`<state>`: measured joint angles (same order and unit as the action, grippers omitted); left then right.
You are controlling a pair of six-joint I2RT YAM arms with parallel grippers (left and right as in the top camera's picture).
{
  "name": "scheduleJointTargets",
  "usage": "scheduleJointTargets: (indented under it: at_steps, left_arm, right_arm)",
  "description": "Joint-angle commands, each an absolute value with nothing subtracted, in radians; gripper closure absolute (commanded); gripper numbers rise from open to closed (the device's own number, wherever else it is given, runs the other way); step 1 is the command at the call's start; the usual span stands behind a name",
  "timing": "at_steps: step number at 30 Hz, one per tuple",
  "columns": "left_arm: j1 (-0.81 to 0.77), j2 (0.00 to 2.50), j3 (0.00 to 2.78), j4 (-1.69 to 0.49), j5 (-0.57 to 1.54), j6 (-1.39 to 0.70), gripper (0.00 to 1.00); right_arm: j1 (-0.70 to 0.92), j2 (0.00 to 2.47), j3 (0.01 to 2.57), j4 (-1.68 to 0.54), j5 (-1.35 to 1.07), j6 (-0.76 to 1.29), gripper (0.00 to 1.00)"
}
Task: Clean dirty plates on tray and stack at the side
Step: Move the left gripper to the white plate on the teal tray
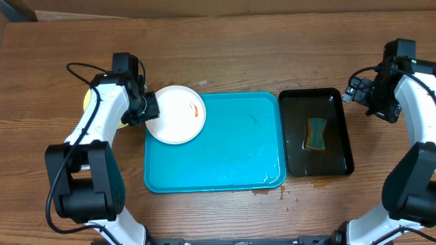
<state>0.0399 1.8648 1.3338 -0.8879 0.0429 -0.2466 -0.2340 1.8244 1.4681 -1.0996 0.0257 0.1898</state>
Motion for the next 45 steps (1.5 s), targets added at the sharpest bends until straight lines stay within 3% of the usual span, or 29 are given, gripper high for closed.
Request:
scheduleJointTargets:
  at_steps: [1,13,18,26,30,32,41,45]
  left_arm:
    - [0.046,1.893,1.335,-0.884,0.016,-0.224,0.58]
    - [0.046,1.897,1.292,-0.82,-0.01,-0.224,0.61]
    - [0.046,1.897,1.279,-0.796,-0.01,-0.224,0.72]
    - [0.046,1.897,1.248,-0.761,-0.03,-0.224,0.68]
    - [0.045,1.897,1.237,-0.752,-0.031,-0.224,0.91]
    - [0.044,1.897,1.237,-0.756,-0.023,-0.224,0.95]
    - [0.029,1.897,1.236,-0.865,0.31,-0.186,0.96]
    - [-0.021,1.897,1.222,-0.905,0.334,-0.182,0.96]
  right_arm:
    - [-0.237,1.817,1.48,-1.096,0.025,0.193,0.0]
    - [-0.237,1.817,1.48,-1.096,0.025,0.193,0.0]
    - [-0.237,1.817,1.48,-1.096,0.025,0.193,0.0]
    - [-0.237,1.817,1.48,-1.096,0.025,0.193,0.0]
    - [-0.237,1.817,1.48,-1.096,0.025,0.193,0.0]
    - [-0.237,1.817,1.48,-1.096,0.025,0.193,0.0]
    - [-0.237,1.817,1.48,-1.096,0.025,0.193,0.0]
    - [-0.237,1.817,1.48,-1.096,0.025,0.193,0.0]
